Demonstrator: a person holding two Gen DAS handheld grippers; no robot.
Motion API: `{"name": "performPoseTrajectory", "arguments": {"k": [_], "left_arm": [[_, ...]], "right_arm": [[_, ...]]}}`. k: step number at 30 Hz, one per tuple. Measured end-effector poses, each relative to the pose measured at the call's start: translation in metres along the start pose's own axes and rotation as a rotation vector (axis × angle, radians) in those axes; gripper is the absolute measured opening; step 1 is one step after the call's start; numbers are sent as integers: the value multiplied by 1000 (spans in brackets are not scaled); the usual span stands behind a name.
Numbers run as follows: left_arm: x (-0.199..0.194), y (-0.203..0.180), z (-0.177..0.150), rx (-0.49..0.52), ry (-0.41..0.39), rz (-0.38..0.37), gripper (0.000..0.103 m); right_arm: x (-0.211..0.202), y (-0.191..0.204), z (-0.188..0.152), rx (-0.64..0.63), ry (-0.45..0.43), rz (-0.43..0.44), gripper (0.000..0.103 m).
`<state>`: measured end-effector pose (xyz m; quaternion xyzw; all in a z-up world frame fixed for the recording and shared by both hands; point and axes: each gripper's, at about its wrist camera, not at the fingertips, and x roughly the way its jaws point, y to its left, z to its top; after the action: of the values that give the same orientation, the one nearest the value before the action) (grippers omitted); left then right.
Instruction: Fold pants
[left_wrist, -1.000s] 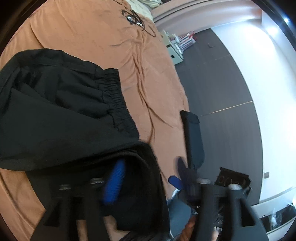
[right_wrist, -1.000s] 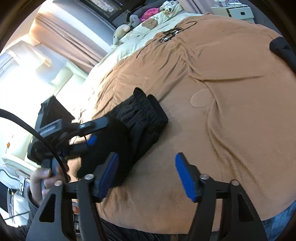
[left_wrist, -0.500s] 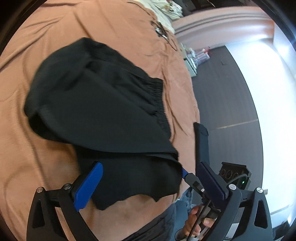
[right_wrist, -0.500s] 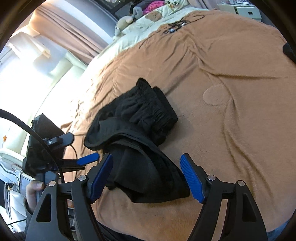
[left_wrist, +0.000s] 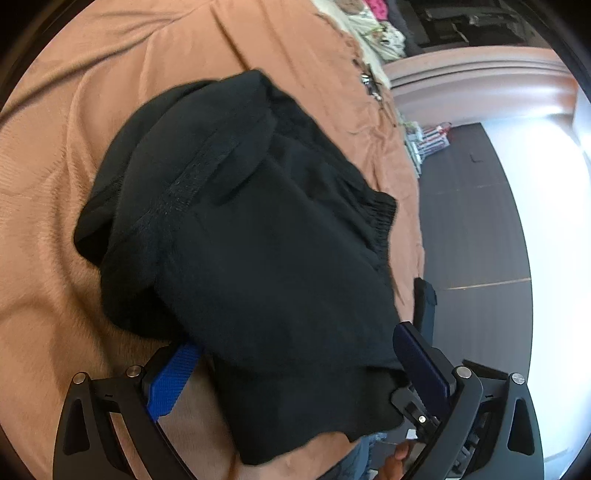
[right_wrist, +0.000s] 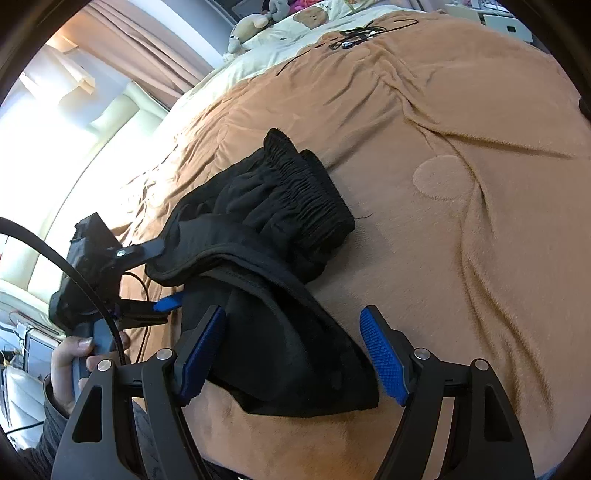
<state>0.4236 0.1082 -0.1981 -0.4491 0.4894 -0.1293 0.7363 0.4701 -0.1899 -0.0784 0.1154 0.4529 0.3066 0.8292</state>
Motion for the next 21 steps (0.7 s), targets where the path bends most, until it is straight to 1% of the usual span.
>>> {"name": "performPoseTrajectory", "arguments": {"k": [3,4,5,6,8,11,12,14,15,17,19,21], "left_arm": [[-1,1,4,-2,-30,-3,100],[-5,0,6,4,-52,6,95],[-9,-1,8,7,-69,20,84],[-12,0,10,9,-84,41,78],[-19,0,13,12,-109,87,56],[-36,1,15,11,-156,106,44],[-41,1,16,13,-175,109,42],[-51,-1,18,25,-199,112,34],[-53,-4,20,32,-203,115,31],[-56,-11,25,52,-209,125,17],[-58,-19,29,74,-219,129,13],[-56,-33,37,100,-226,132,11]], "right_arm": [[3,-2,2,-13,6,-9,74],[4,-2,3,-17,7,-8,74],[5,-3,4,-22,9,-9,74],[7,-3,4,-28,13,-9,74],[12,-4,4,-40,20,-11,74],[18,-6,2,-46,31,-1,74],[20,-6,1,-47,31,0,74],[21,-8,-1,-46,30,6,73],[22,-8,-1,-44,33,9,70],[24,-9,-2,-45,37,13,66],[24,-9,-2,-50,39,21,58],[25,-9,-3,-62,47,31,45]]}}
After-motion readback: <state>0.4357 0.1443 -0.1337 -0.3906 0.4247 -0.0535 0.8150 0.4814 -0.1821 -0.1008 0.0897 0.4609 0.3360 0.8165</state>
